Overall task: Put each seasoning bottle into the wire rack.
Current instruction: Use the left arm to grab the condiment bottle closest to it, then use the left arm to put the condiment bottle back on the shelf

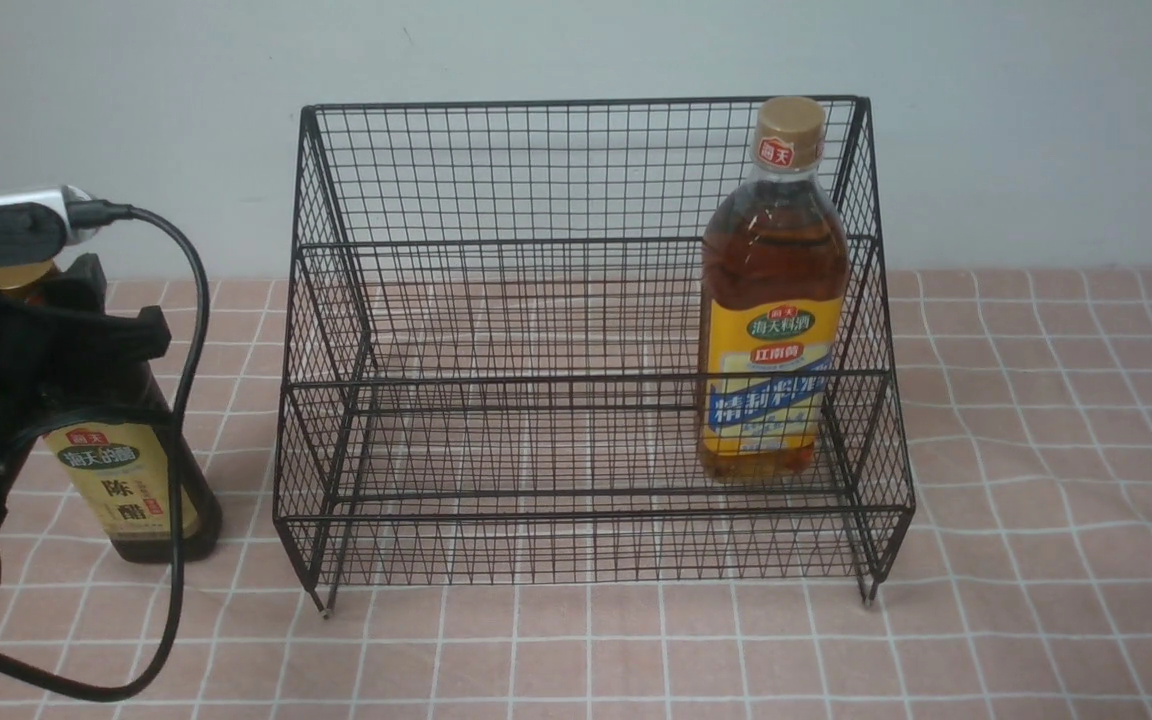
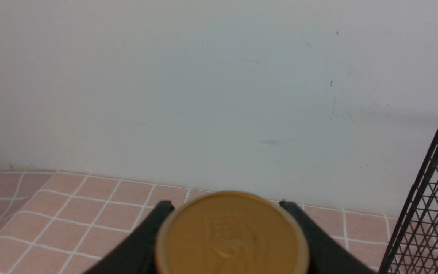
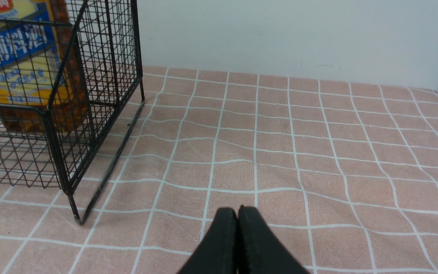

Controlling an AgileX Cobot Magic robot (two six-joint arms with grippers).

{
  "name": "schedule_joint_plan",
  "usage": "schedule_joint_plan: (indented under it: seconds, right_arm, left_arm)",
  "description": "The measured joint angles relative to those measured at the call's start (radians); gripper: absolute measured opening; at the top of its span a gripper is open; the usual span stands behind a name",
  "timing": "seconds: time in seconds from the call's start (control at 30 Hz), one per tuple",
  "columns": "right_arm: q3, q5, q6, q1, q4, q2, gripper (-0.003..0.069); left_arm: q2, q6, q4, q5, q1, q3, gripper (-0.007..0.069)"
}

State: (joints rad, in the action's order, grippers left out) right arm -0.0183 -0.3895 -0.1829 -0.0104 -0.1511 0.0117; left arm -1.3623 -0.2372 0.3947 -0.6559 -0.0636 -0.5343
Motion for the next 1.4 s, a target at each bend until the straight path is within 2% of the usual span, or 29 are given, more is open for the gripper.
schedule_joint_plan:
  seconds: [0.17,0.33,0.47,0.57,0.87,1.03,1.23,1.4]
  right_arm:
    - [0.000,0.000,0.000,0.000,0.000,0.000,-0.0014]
    - [0.000,0.000,0.000,0.000,0.000,0.000,-0.0014]
    - [0.000,0.000,0.000,0.000,0.000,0.000,-0.0014]
    - [0.000,0.000,0.000,0.000,0.000,0.000,-0.0014]
    - [0.000,0.000,0.000,0.000,0.000,0.000,-0.0014]
    - [0.000,0.000,0.000,0.000,0.000,0.000,-0.0014]
    - [0.000,0.000,0.000,0.000,0.000,0.000,-0.0014]
    - [0.000,0.000,0.000,0.000,0.000,0.000,-0.0014]
  left_arm:
    - [0.076,-0.048,0.031,0.022,0.001,-0.029,0.0304]
    - [0.154,-0.134,0.059,0.165,0.001,-0.196,0.0304]
    - [0.167,-0.147,0.137,0.312,-0.006,-0.349,0.0304]
    - [0.167,-0.173,0.245,0.395,-0.065,-0.496,0.0304]
    - [0.126,-0.301,0.319,0.350,-0.211,-0.665,0.0304]
    - [0.018,-0.417,0.448,0.274,-0.287,-0.737,0.0304]
    - [-0.086,-0.503,0.560,0.215,-0.300,-0.769,0.0303]
    - [-0.151,-0.517,0.627,0.168,-0.300,-0.785,0.0303]
